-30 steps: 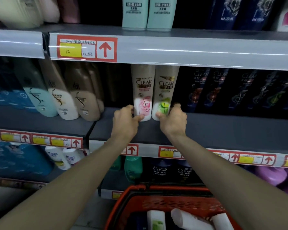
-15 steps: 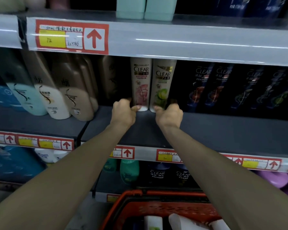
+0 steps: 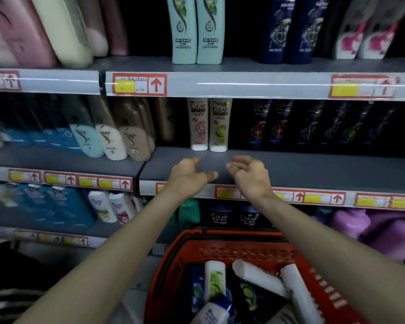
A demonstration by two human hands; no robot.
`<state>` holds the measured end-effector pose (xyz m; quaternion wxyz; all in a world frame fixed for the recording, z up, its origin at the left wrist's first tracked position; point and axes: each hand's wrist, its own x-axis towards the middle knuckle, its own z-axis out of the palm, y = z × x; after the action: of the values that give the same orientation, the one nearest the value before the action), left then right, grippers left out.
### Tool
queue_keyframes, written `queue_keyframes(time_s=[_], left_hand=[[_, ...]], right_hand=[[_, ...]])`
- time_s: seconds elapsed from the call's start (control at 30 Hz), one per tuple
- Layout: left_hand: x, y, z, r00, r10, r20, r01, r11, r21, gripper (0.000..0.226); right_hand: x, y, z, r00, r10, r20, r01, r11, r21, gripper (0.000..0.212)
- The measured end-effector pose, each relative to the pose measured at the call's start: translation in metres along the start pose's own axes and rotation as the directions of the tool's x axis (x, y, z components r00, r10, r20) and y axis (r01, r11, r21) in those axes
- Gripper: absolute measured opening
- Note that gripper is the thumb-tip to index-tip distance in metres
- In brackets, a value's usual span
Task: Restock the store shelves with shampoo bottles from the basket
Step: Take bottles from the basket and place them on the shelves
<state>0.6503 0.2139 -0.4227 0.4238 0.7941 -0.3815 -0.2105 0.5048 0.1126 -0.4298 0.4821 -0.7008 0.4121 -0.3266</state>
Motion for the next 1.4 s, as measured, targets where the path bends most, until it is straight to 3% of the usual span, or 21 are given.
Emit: queue_keyframes(time_s=[0.1,0.23,0.37,0.5,0.63,0.77,0.87,1.0,1.13,1.27,1.33,1.4], left_hand=[[-0.047,0.003,0.014,0.998,0.02,0.059,-0.015,0.997,-0.079,0.068],[-0.09,-0.003,0.04,0.991,0.003,0.137,0.006,0.998,-0.067,0.068],[-0.111,-0.02,0.06,0.98,-0.046,0.192,0.053,0.998,-0.033,0.056],[-0.125,-0.053,0.069,0.938,-0.157,0.31,0.111,0.981,0.162,0.044],[-0.131,-0.076,0.07,0.865,-0.23,0.445,-0.025,0.868,0.496,0.038],[-0.139,-0.093,0.078,0.748,-0.435,0.501,-0.023,0.737,0.675,0.027],[-0.154,-0.108,0.091,0.63,-0.569,0.529,-0.022,0.668,0.744,0.033],[-0.168,-0.124,0.096,0.635,-0.568,0.524,-0.047,0.648,0.76,0.055],[-0.174,-0.132,0.094,0.601,-0.555,0.575,-0.078,0.675,0.733,0.054],[-0.18,-0.132,0.098,0.641,-0.498,0.583,-0.118,0.687,0.717,0.052],[-0.182,-0.13,0.102,0.664,-0.485,0.569,-0.133,0.673,0.728,0.049],[-0.182,-0.13,0.104,0.681,-0.483,0.55,-0.108,0.677,0.728,0.041]], right_hand=[[-0.036,0.014,-0.027,0.991,-0.034,0.128,0.043,0.997,-0.068,0.028],[-0.074,0.033,-0.054,0.974,-0.066,0.218,0.082,0.994,-0.068,0.014],[-0.105,0.053,-0.072,0.924,-0.141,0.355,0.234,0.943,-0.236,0.016],[-0.131,0.086,-0.081,0.864,-0.05,0.5,0.244,0.911,-0.331,0.02],[-0.138,0.106,-0.078,0.783,0.056,0.62,0.293,0.846,-0.446,0.024],[-0.135,0.122,-0.075,0.791,0.164,0.59,0.145,0.886,-0.441,0.022],[-0.136,0.145,-0.074,0.729,0.296,0.618,0.107,0.842,-0.529,0.023],[-0.126,0.165,-0.079,0.688,0.413,0.597,0.055,0.791,-0.61,0.022],[-0.115,0.179,-0.088,0.689,0.457,0.562,-0.009,0.781,-0.624,0.019],[-0.114,0.191,-0.092,0.64,0.512,0.573,0.113,0.675,-0.729,0.017],[-0.118,0.191,-0.093,0.57,0.57,0.592,0.166,0.626,-0.762,0.016],[-0.131,0.188,-0.094,0.382,0.68,0.626,0.115,0.637,-0.762,0.017]])
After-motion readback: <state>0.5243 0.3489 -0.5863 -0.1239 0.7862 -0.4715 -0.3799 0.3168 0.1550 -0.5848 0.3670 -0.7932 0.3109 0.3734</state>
